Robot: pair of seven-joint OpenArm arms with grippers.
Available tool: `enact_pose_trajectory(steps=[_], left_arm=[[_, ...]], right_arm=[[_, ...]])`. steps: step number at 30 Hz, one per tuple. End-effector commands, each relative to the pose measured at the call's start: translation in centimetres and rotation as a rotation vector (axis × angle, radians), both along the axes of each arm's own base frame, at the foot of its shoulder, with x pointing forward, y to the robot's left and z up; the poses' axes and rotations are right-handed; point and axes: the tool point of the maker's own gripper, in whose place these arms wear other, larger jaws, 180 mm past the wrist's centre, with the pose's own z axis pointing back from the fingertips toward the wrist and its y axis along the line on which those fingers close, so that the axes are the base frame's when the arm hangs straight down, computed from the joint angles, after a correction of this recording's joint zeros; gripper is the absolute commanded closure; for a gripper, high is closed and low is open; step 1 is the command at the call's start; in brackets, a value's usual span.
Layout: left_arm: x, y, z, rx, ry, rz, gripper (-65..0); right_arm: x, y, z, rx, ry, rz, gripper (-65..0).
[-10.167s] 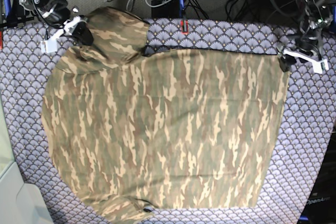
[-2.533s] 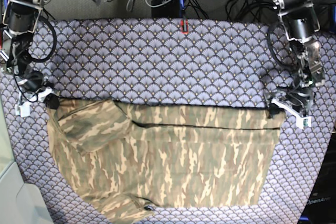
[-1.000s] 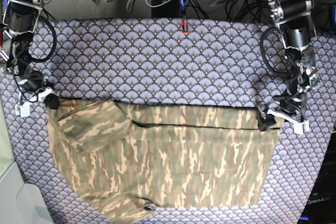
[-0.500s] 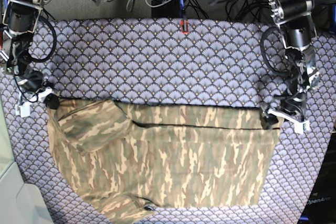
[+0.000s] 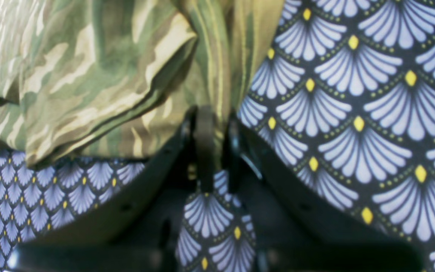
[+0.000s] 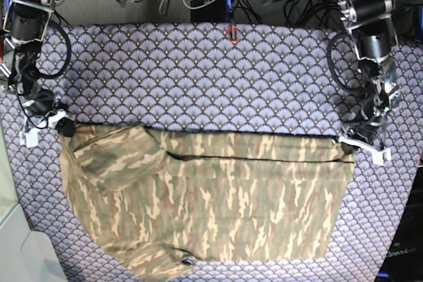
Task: Fold the T-shirt properly
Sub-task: 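Drag the folded edge back toward the collar and open both grippers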
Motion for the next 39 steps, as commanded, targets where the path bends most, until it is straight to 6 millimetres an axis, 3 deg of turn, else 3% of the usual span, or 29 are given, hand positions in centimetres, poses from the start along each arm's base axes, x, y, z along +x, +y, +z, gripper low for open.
enact_pose_trajectory(steps=[1, 7, 12, 17, 25, 30, 39], left_arm=[[-0.5, 2.0, 0.3, 0.046, 0.024, 0.028, -0.5], [-1.9, 3.3, -0.2, 0.058, 0.099, 0.017, -0.5], [-2.0, 3.1, 2.4, 0.117, 0.087, -0.032, -0.5], [-3.5, 2.3, 3.4, 0.159, 0.118, -0.083, -0.5], [-7.6, 1.6, 2.3, 0.204, 0.167, -0.125, -0.5], [-9.9, 1.3, 1.9, 0.232, 0.186, -0.148, -0.5], [-13.2, 0.8, 1.1, 0.258, 0.230, -0.180, -0.5]], right_arm=[[0.7, -0.9, 1.6, -0.017, -0.042, 0.006, 0.0], [-1.0, -0.3, 3.0, -0.090, -0.081, 0.062, 0.0], [-2.4, 0.3, 3.3, -0.129, -0.076, 0.104, 0.0], [-3.9, 0.8, 2.9, -0.148, -0.046, 0.133, 0.0], [-8.2, 2.1, 1.3, -0.070, -0.006, 0.129, 0.0], [-10.2, 0.9, 1.1, -0.086, 0.016, 0.100, 0.0], [-13.5, 1.0, -0.7, -0.081, 0.089, 0.101, 0.0]])
